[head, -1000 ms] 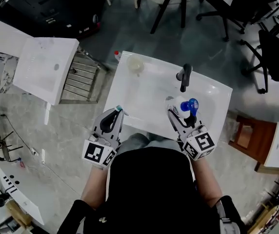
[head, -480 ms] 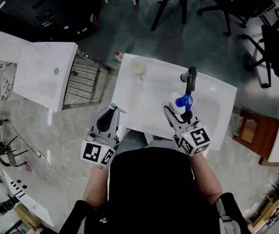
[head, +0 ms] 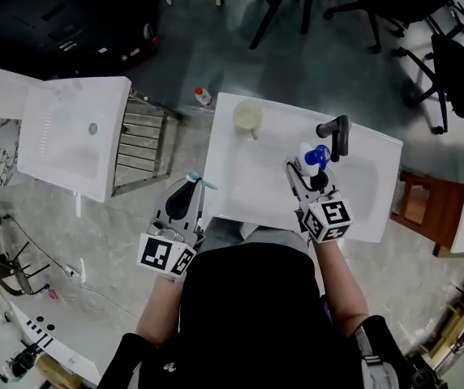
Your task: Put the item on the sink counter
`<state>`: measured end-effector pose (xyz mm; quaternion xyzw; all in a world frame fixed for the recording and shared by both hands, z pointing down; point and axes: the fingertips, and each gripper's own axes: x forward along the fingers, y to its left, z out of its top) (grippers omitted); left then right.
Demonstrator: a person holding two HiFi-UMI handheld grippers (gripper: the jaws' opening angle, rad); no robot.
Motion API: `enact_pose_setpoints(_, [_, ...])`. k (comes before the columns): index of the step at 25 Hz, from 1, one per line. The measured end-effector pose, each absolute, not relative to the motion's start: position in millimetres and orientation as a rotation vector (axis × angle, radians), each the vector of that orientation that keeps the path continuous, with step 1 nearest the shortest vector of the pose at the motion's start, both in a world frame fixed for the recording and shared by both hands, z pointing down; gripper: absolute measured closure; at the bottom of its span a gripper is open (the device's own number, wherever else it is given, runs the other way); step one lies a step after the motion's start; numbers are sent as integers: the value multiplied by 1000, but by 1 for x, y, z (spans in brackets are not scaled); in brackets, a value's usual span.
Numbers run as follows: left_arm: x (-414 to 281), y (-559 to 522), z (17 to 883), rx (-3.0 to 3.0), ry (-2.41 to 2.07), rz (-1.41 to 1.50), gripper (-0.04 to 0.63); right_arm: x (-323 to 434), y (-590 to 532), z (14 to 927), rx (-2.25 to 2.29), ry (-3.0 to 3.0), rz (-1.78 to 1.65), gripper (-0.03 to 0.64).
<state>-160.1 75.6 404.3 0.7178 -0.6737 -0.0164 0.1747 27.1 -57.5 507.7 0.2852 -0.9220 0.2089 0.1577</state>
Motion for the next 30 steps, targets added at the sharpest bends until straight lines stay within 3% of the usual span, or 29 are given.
enact_pose_setpoints(30, [-246, 87, 421, 2091, -1811, 12, 561, -7, -154, 615, 1201, -2412, 558, 405])
